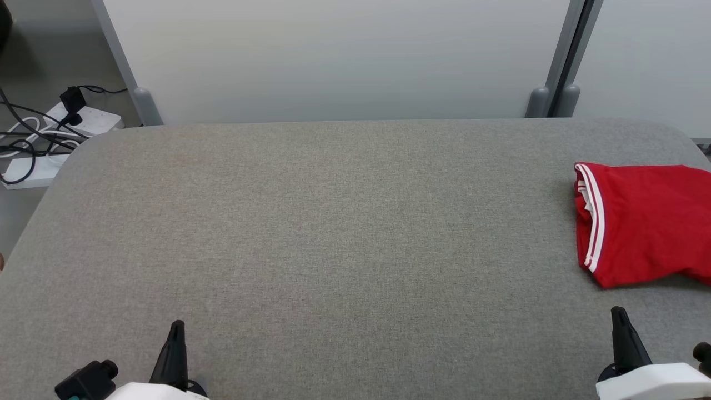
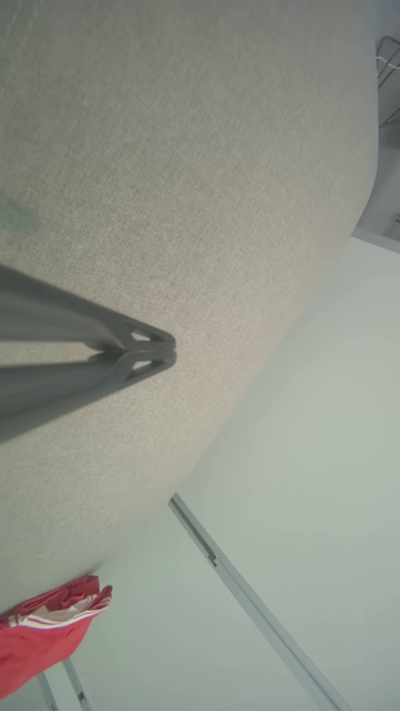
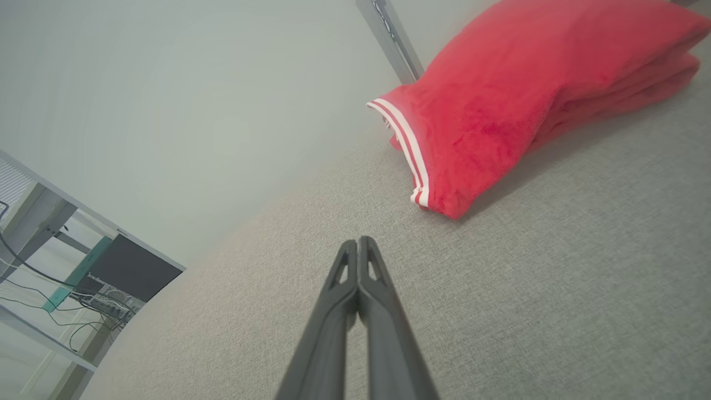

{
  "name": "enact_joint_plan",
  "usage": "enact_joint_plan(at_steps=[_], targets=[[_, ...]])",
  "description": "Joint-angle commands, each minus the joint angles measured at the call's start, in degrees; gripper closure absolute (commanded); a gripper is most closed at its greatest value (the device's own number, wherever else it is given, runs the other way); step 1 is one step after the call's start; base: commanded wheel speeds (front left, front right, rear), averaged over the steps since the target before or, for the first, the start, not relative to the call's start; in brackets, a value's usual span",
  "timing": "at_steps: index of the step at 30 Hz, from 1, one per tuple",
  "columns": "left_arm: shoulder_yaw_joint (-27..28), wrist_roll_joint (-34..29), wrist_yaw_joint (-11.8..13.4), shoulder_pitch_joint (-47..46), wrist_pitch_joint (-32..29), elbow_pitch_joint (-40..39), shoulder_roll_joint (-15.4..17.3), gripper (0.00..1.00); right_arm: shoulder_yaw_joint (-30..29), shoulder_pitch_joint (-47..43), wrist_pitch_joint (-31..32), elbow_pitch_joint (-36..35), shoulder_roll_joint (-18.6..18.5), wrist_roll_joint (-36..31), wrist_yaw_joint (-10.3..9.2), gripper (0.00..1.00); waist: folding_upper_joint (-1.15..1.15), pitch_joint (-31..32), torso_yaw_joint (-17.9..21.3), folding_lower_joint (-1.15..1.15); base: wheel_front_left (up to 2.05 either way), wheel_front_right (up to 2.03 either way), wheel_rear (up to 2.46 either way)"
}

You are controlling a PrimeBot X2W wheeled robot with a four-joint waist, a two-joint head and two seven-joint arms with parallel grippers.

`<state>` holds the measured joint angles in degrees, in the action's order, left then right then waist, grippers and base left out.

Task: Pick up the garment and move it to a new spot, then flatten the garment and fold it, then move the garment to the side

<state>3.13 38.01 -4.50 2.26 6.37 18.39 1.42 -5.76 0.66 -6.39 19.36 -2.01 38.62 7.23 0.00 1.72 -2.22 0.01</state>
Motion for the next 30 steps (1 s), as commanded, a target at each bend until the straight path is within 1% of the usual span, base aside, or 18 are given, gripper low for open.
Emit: enact_joint_plan(at_steps=[1, 30], targets=[[1.2, 1.7, -0.4, -3.2, -0.4, -1.8, 1.0, 1.0, 0.0, 2.6, 0.4, -1.8, -0.8, 1.7, 0.11, 1.0, 0.0, 0.0, 0.0, -0.01, 0.0, 0.0, 0.0], [2.0, 21.8, -1.4, -5.2, -5.2, -2.8, 1.1, 1.0, -0.3, 3.7, 5.2, -3.2, -0.8, 21.5, 0.16, 1.0, 0.0, -0.7, 0.9, -0.01, 0.0, 0.0, 0.0]])
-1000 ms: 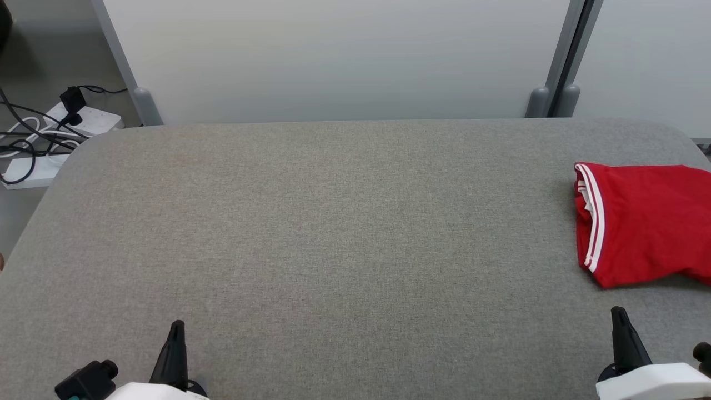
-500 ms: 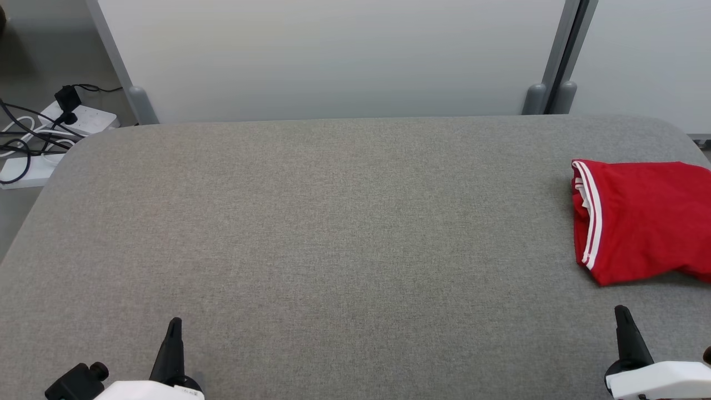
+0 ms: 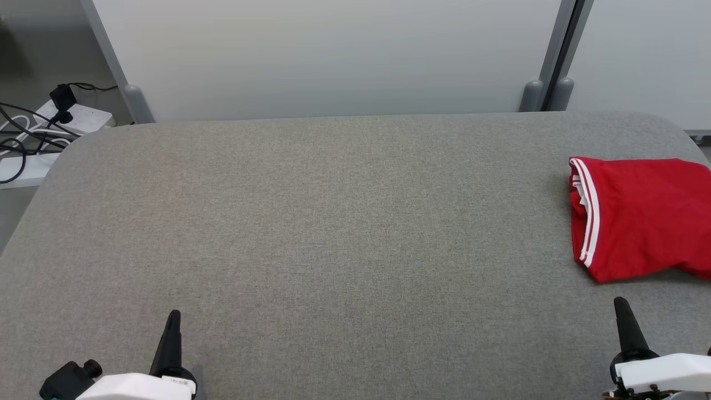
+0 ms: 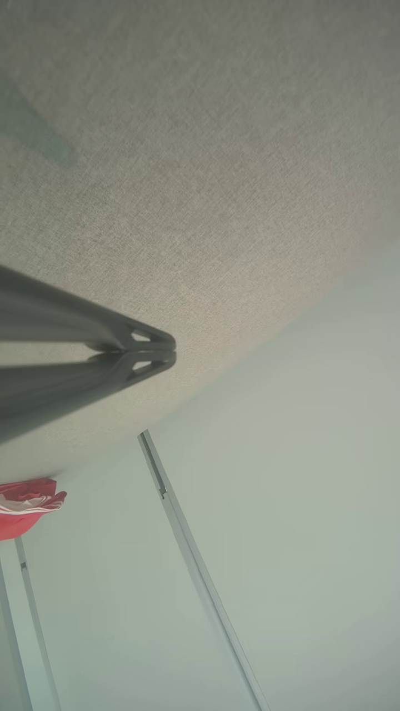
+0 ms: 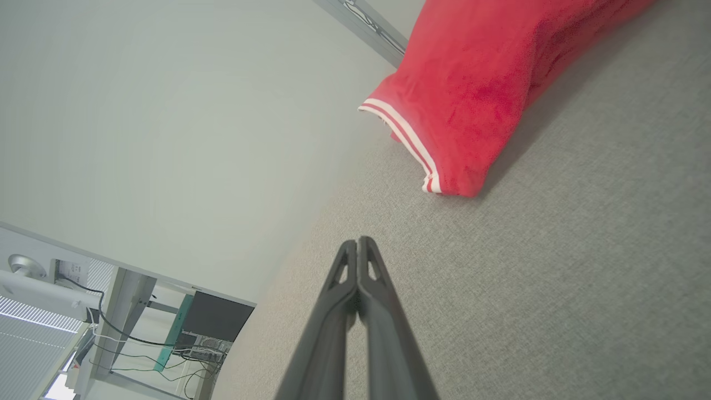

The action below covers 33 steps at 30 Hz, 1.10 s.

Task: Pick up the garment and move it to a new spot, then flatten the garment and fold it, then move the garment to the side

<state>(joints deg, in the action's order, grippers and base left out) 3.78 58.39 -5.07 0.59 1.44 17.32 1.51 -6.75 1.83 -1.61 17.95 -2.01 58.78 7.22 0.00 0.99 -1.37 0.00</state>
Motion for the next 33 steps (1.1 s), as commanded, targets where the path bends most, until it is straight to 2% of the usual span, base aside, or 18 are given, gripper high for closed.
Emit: enact_joint_plan(at_steps=[1, 33], targets=[[1.4, 2.1, -0.9, -3.6, -0.4, -1.8, 1.1, 1.0, 0.7, 2.6, 0.6, -1.8, -0.8, 2.1, 0.18, 1.0, 0.0, 0.0, 0.0, 0.0, 0.0, 0.0, 0.0], [2.3, 24.2, -2.0, -5.8, -5.7, -2.8, 1.3, 1.0, 0.4, 3.8, 5.8, -3.3, -0.9, 24.0, 0.24, 1.0, 0.0, -0.8, 1.0, 0.0, 0.0, 0.0, 0.0]])
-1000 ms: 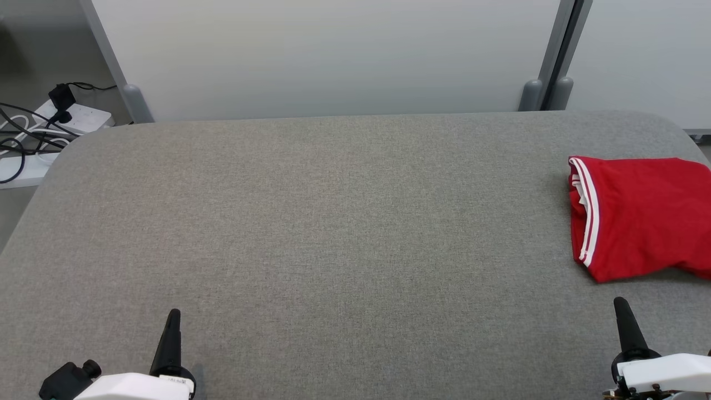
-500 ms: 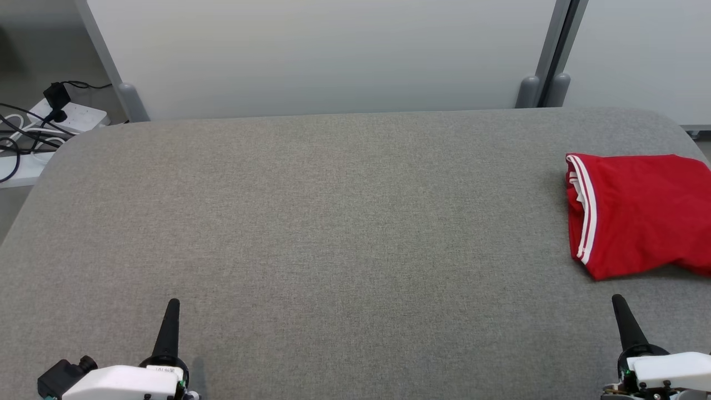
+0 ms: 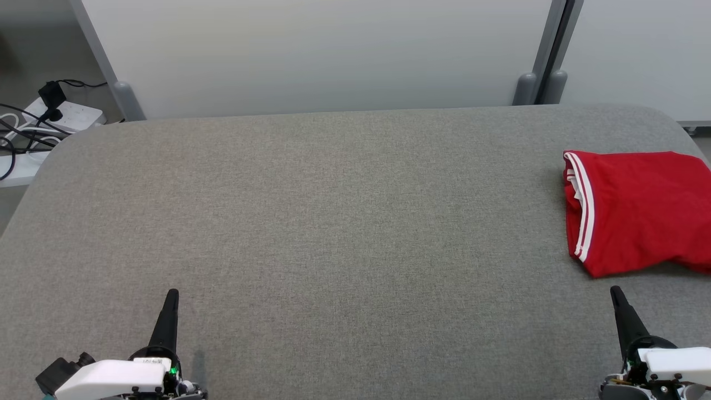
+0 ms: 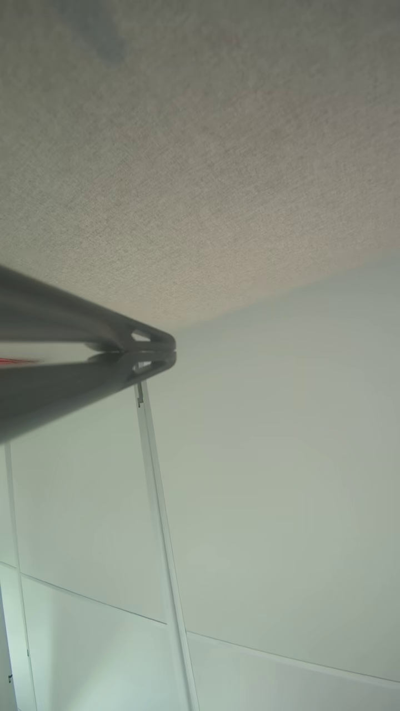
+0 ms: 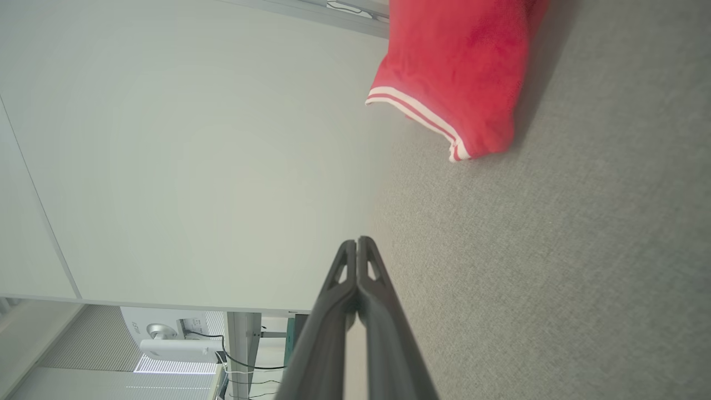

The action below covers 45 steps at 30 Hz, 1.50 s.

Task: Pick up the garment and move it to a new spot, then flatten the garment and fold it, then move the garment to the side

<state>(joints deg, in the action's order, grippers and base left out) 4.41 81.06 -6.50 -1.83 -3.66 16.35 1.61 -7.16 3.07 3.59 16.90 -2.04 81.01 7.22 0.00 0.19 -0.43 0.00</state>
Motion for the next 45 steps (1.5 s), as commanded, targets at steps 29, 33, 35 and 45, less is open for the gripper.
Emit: enact_joint_plan(at_steps=[29, 33, 35, 45], targets=[[2.1, 11.1, -1.0, -4.4, -2.8, -2.3, 1.3, 1.0, 0.6, 3.1, 2.9, -2.9, -0.8, 11.1, 0.26, 1.0, 0.0, -0.4, 0.4, 0.0, 0.0, 0.0, 0.0], [2.1, 11.1, -1.0, -4.4, -2.8, -2.3, 1.3, 1.0, 0.6, 3.1, 2.9, -2.9, -0.8, 11.1, 0.26, 1.0, 0.0, -0.4, 0.4, 0.0, 0.0, 0.0, 0.0], [2.1, 11.1, -1.0, -4.4, -2.8, -2.3, 1.3, 1.0, 0.6, 3.1, 2.9, -2.9, -0.8, 11.1, 0.26, 1.0, 0.0, -0.4, 0.4, 0.0, 0.0, 0.0, 0.0], [2.1, 11.1, -1.0, -4.4, -2.8, -2.3, 1.3, 1.0, 0.6, 3.1, 2.9, -2.9, -0.8, 11.2, 0.26, 1.0, 0.0, -0.4, 0.4, 0.0, 0.0, 0.0, 0.0]])
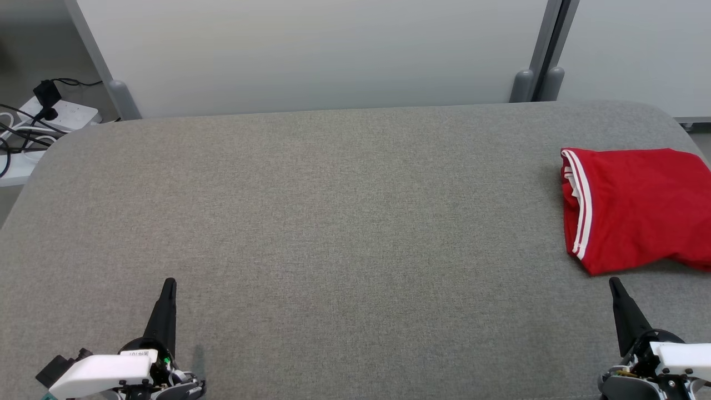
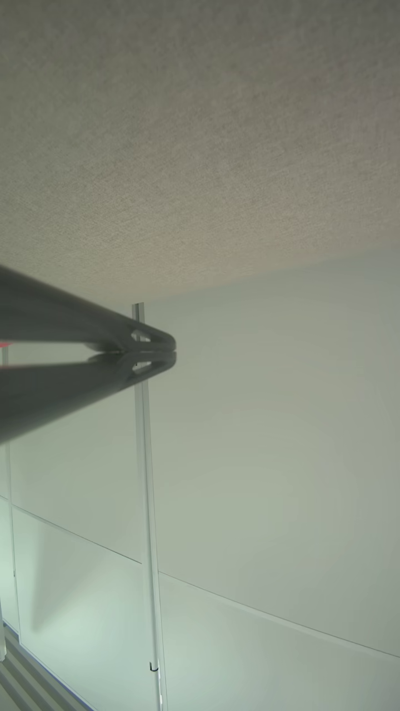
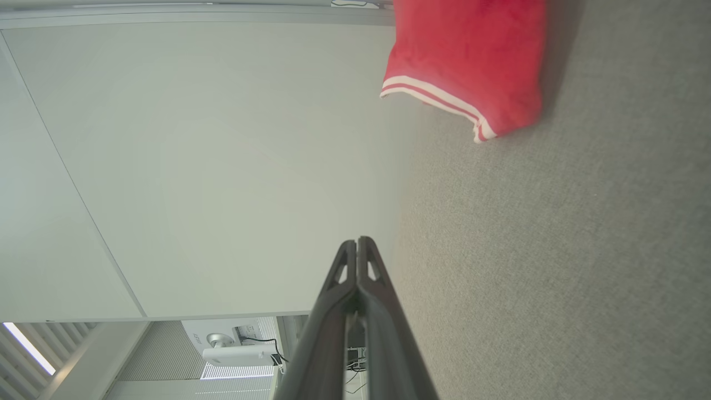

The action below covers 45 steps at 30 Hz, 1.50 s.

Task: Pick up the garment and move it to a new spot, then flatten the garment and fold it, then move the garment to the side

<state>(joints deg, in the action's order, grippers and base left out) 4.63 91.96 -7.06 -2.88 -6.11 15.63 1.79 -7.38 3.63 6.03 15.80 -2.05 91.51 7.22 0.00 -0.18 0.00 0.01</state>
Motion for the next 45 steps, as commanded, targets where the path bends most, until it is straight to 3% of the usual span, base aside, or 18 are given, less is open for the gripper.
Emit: enact_joint_plan(at_steps=[1, 45], targets=[[1.9, 0.2, -0.4, -3.3, -0.4, -1.6, 1.1, 1.0, 0.8, 2.6, 0.5, -1.8, -0.8, 0.6, 0.26, 1.0, 0.0, 0.0, 0.0, 0.0, 0.0, 0.0, 0.0], [1.9, 0.2, -0.4, -3.3, -0.4, -1.6, 1.1, 1.0, 0.9, 2.6, 0.5, -1.8, -0.8, 0.7, 0.26, 1.0, 0.0, 0.0, 0.0, 0.0, 0.0, 0.0, 0.0]])
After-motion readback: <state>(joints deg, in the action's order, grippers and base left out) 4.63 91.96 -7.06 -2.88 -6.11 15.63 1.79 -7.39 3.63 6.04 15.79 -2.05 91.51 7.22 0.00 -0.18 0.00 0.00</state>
